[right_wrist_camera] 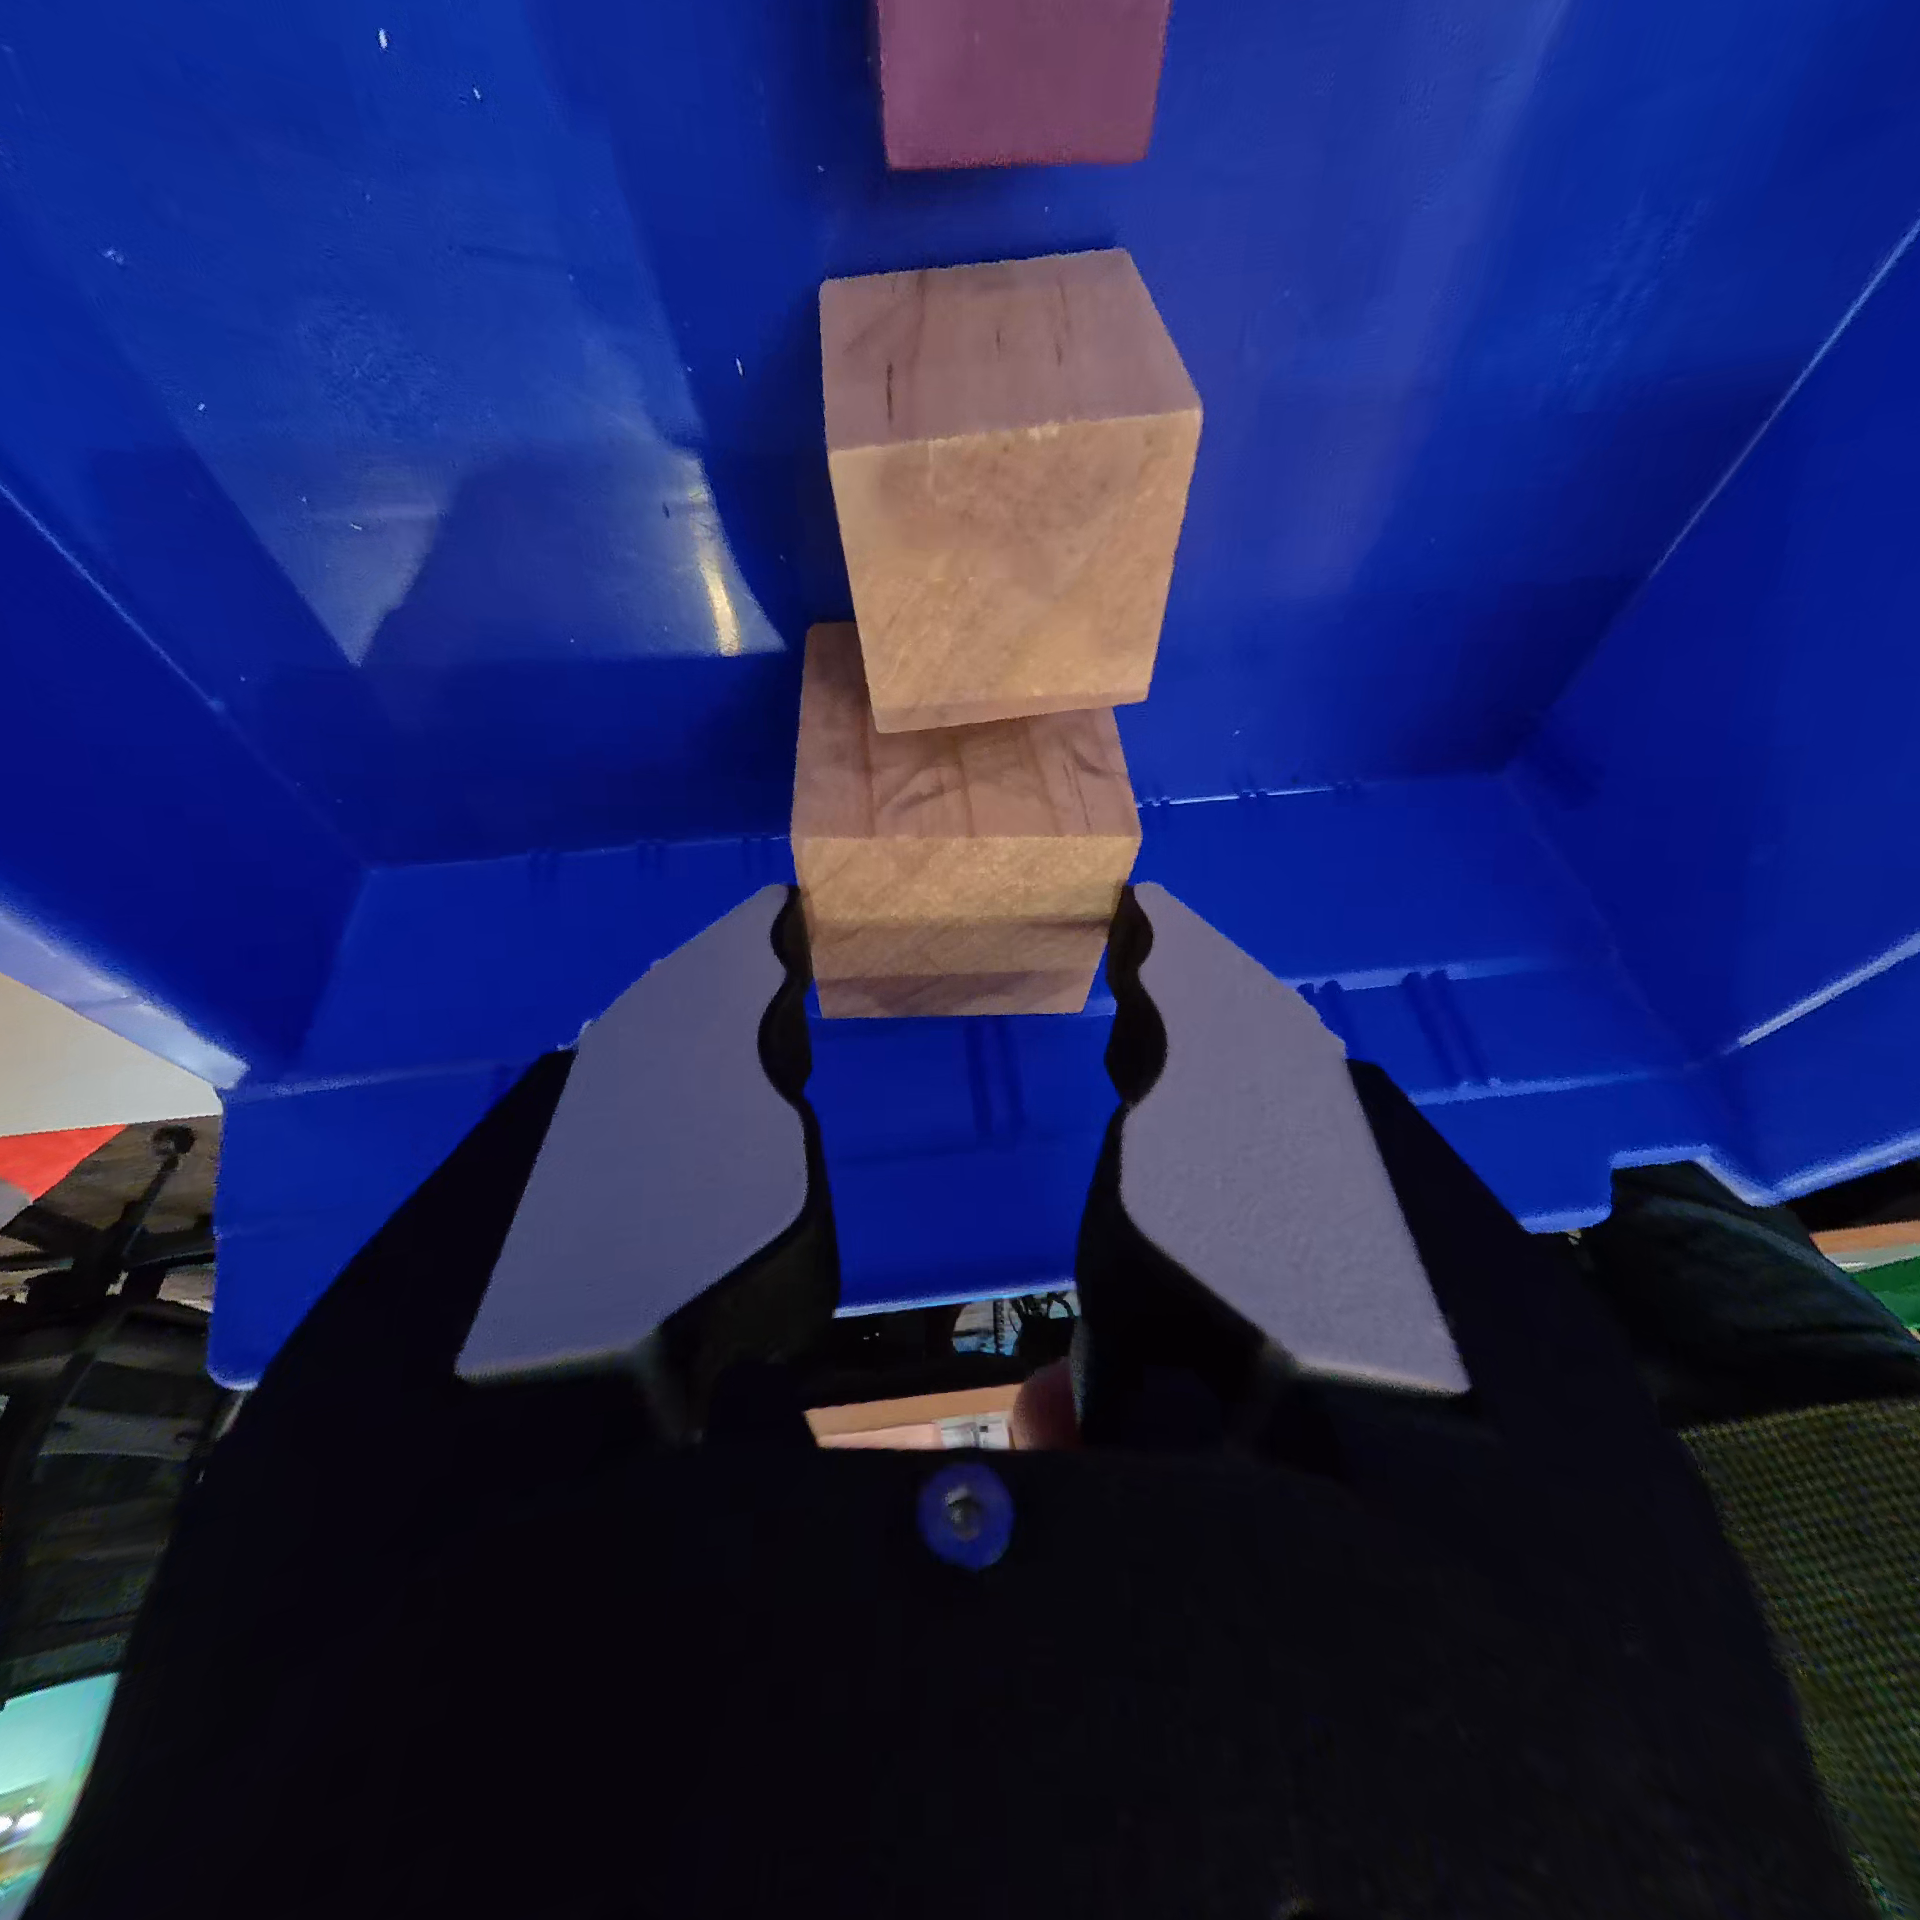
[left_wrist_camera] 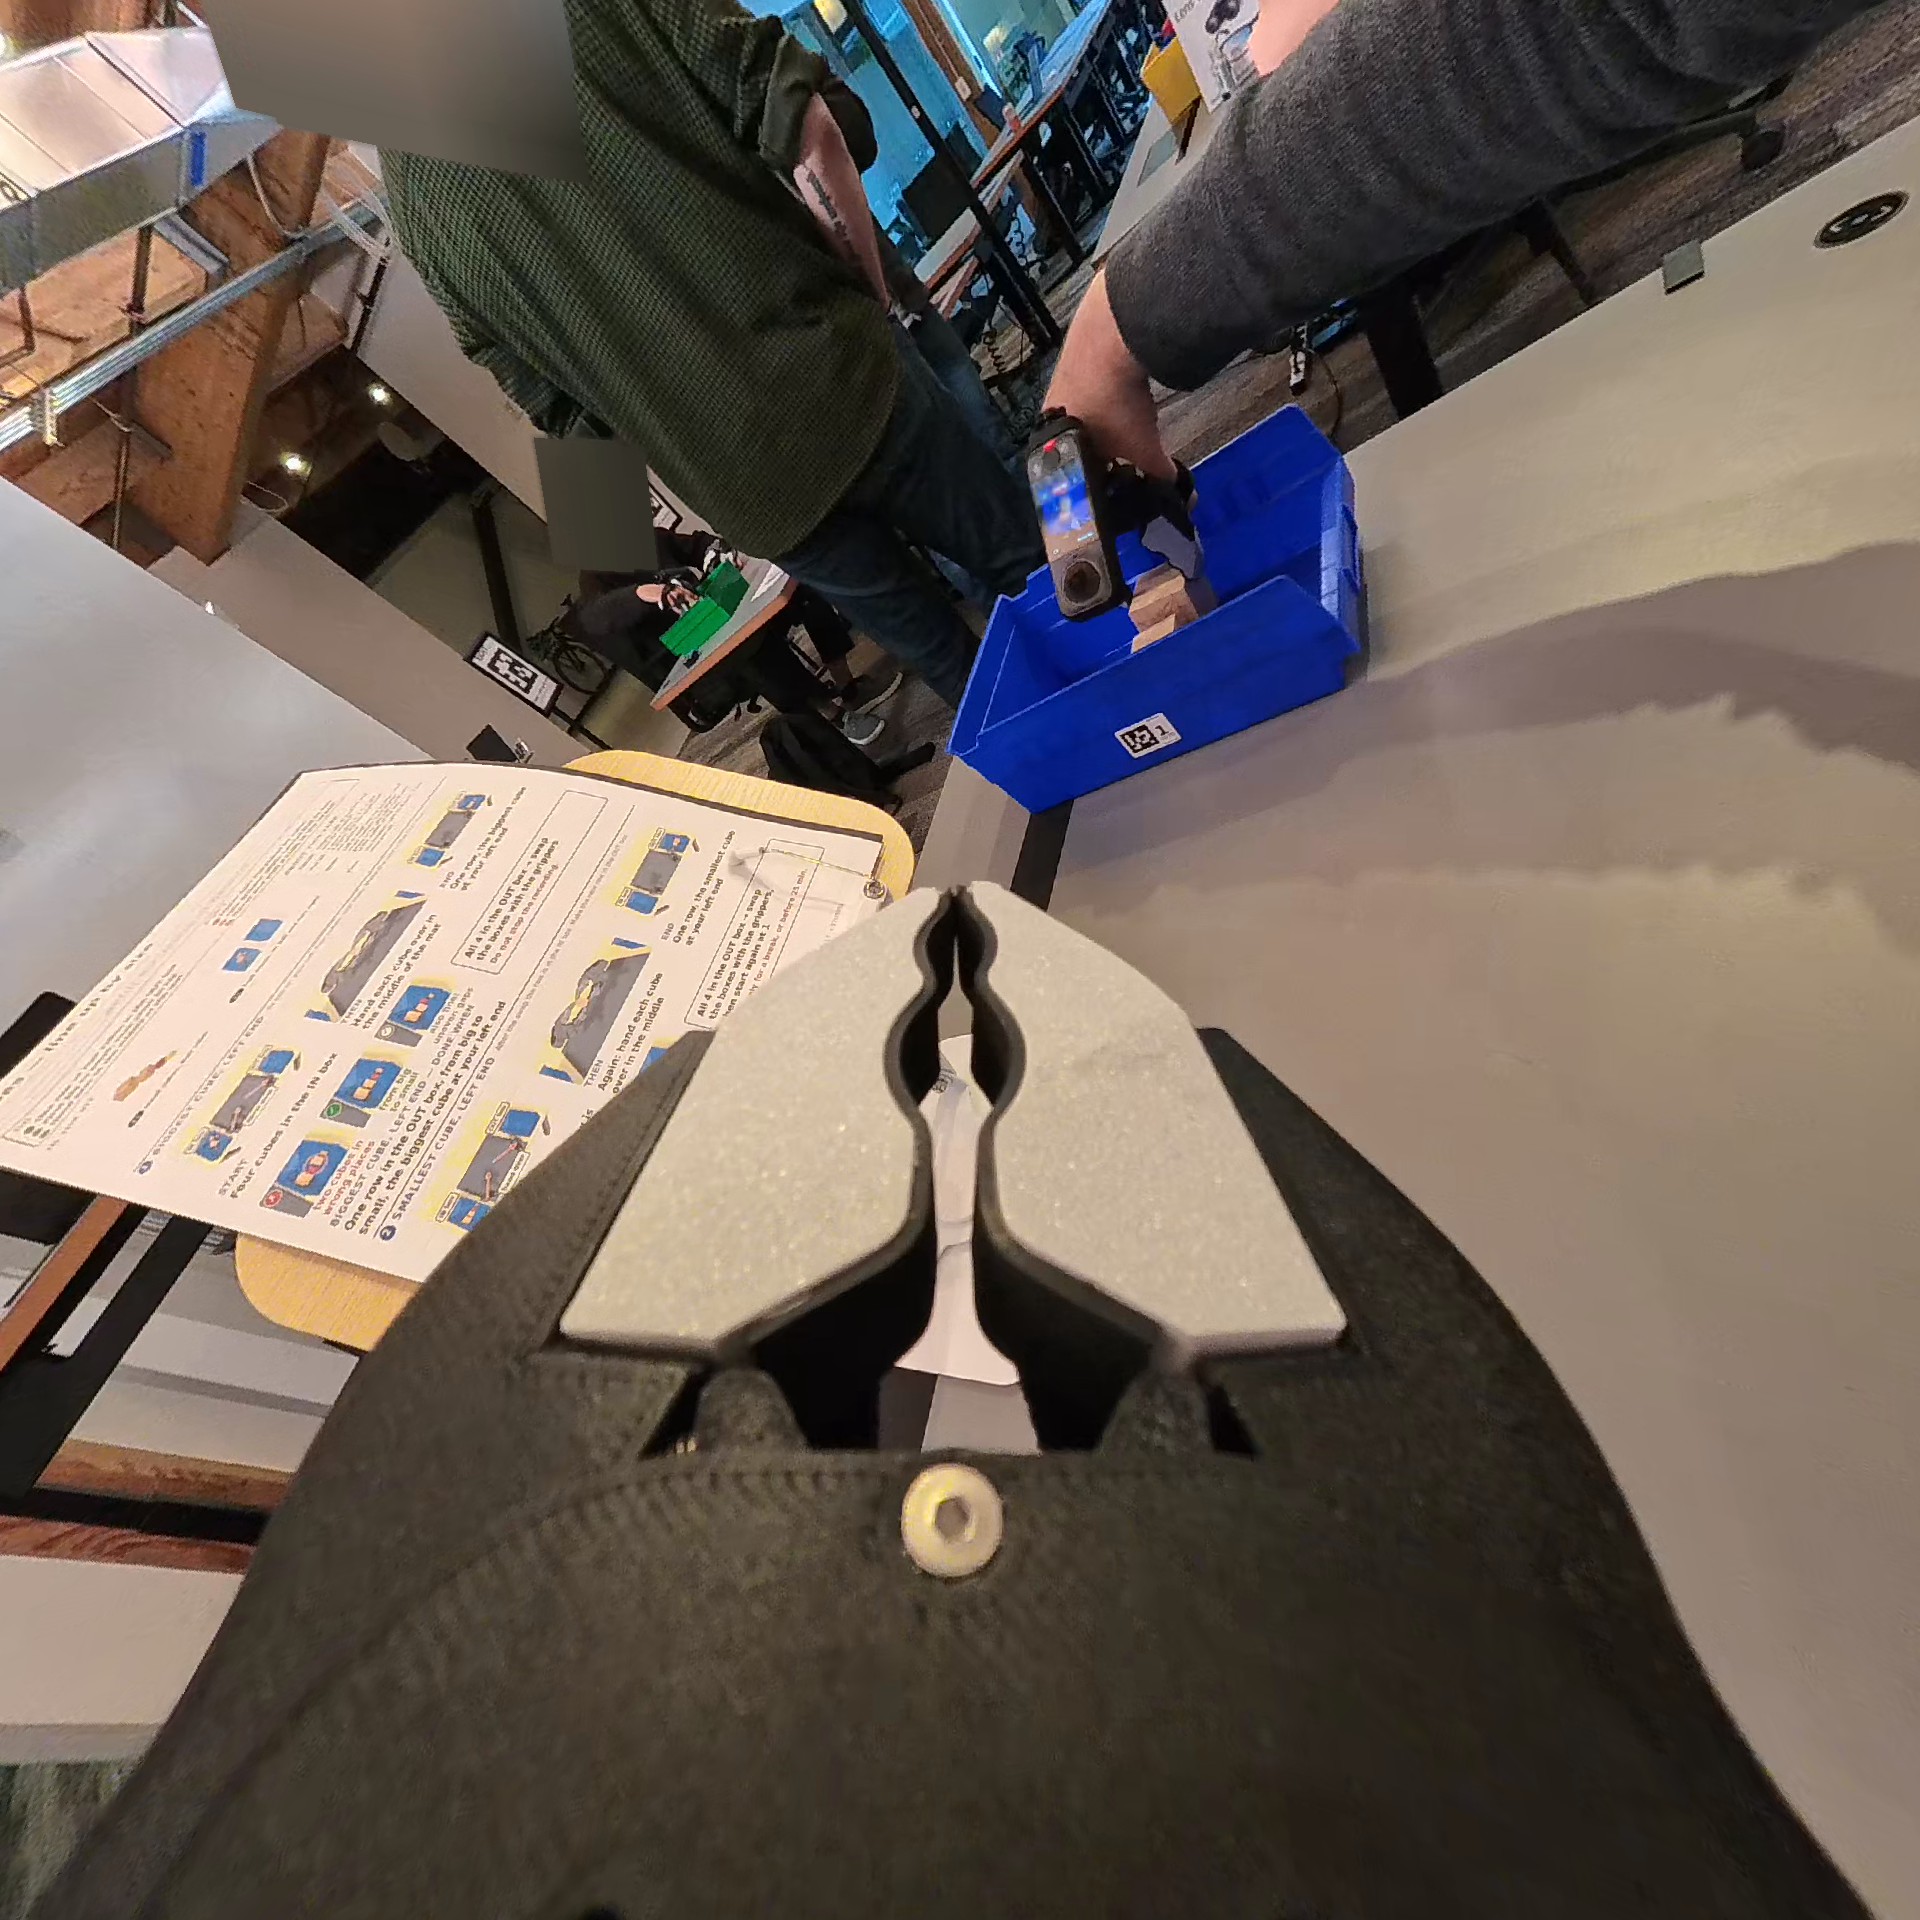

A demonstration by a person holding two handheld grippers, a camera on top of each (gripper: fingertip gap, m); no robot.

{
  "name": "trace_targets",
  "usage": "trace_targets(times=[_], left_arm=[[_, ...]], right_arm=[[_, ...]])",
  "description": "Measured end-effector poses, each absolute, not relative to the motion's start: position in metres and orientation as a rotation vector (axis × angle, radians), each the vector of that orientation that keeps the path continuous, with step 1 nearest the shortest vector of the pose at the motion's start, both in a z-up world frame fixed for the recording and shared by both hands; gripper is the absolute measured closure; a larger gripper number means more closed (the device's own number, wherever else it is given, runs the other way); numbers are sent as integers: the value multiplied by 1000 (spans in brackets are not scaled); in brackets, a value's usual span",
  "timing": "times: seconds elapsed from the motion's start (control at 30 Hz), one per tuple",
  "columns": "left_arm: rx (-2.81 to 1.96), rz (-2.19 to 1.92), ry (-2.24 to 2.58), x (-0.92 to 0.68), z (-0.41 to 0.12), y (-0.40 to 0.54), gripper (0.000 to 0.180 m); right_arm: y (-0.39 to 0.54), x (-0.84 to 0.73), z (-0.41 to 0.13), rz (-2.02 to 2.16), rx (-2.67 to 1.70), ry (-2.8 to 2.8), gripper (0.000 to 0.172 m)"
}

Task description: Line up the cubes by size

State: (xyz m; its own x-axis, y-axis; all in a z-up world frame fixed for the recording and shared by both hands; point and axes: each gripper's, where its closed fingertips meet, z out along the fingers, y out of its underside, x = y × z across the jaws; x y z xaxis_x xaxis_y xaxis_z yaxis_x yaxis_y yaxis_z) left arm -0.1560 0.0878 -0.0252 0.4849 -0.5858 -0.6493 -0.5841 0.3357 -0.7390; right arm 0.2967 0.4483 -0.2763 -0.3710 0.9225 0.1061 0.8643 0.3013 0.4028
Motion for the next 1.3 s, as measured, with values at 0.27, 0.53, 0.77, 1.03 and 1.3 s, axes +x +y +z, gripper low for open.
trace_targets(times=[0.27,0.53,0.77,1.03,1.3], left_arm=[[-1321,0,1172,-154,-28,88,180],[-1318,3,1174,-153,-27,86,180],[-1313,31,1143,-153,-19,85,179],[-1396,-2,1113,-126,-36,96,165],[-1656,101,1096,-127,-127,86,144]], right_arm=[[450,297,-276,620,1690,2369,116],[453,296,-253,723,1764,2363,106],[428,257,-176,954,2105,2538,116],[325,228,-133,858,2593,2676,127],[241,196,-184,549,2767,2784,122]])
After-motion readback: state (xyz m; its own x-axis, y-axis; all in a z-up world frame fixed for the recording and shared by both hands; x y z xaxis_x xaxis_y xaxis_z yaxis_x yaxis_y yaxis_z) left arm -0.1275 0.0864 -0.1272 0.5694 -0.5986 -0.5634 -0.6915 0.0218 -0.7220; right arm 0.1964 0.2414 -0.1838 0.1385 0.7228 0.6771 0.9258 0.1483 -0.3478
